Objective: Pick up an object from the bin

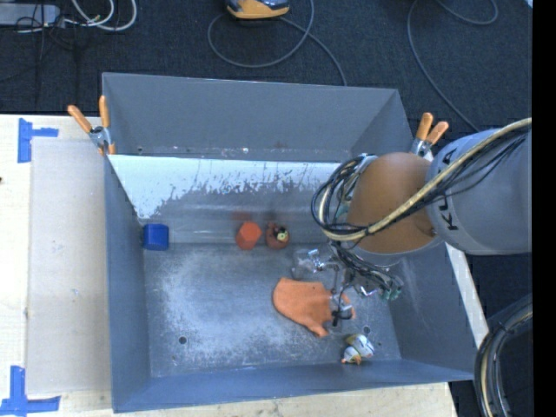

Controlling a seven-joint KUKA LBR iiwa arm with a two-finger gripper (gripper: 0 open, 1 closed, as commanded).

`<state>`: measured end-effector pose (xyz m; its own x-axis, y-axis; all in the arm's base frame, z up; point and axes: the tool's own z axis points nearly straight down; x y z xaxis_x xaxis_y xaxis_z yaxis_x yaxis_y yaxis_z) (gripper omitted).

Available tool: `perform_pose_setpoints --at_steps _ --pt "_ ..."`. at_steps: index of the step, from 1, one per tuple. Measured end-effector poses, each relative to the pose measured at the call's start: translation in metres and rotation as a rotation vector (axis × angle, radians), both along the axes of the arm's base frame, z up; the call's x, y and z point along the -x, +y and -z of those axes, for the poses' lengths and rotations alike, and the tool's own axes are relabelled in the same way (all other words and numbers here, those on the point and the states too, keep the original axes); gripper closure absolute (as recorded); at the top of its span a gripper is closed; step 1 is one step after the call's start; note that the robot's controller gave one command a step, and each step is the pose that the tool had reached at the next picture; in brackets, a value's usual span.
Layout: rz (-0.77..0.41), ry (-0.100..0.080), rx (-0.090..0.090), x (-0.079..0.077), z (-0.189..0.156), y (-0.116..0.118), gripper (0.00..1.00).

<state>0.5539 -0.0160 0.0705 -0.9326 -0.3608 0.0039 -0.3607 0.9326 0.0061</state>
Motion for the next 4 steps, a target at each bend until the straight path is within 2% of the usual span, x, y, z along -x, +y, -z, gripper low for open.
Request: perform_pose_setpoints --at_steps 1,2,3,4 --pt "-0.539 -0.003 -0.002 -0.001 0.000 0.008 1.00" --pt "-0.538 -0.003 -0.002 -0.001 0.000 0.008 1.00" --pt "-0.543 0.001 -0.005 -0.013 -0.059 -0.003 1.00" --pt "-0.527 -0.017 0.002 -0.034 -0.058 0.021 1.00"
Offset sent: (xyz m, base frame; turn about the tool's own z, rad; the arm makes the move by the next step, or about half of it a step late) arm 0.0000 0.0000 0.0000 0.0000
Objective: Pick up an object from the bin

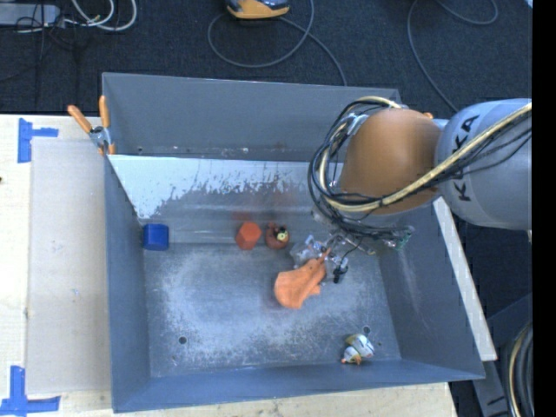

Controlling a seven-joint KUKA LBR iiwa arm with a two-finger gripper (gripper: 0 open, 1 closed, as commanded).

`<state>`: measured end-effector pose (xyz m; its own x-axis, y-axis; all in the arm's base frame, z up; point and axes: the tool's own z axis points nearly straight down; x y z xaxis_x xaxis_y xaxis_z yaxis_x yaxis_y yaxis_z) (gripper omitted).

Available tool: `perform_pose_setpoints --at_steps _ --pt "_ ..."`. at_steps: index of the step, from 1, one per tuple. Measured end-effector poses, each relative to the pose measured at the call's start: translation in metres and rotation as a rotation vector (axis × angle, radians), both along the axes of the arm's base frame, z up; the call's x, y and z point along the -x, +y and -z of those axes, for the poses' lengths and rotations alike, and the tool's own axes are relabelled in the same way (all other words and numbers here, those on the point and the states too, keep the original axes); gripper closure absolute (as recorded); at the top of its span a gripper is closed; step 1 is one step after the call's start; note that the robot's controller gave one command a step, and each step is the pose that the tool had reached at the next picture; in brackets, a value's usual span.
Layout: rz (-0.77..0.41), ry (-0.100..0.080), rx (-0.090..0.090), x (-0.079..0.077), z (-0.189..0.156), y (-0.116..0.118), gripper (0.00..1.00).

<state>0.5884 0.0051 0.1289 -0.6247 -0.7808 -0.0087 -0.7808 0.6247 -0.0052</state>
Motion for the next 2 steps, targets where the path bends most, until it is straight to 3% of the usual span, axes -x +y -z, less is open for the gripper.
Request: perform_pose_setpoints --at_steps 1,2 --pt "0.002 0.028 -0.003 0.010 -0.020 0.007 1.00" --pt "-0.012 0.012 -0.002 0.010 -0.085 0.016 1.00"
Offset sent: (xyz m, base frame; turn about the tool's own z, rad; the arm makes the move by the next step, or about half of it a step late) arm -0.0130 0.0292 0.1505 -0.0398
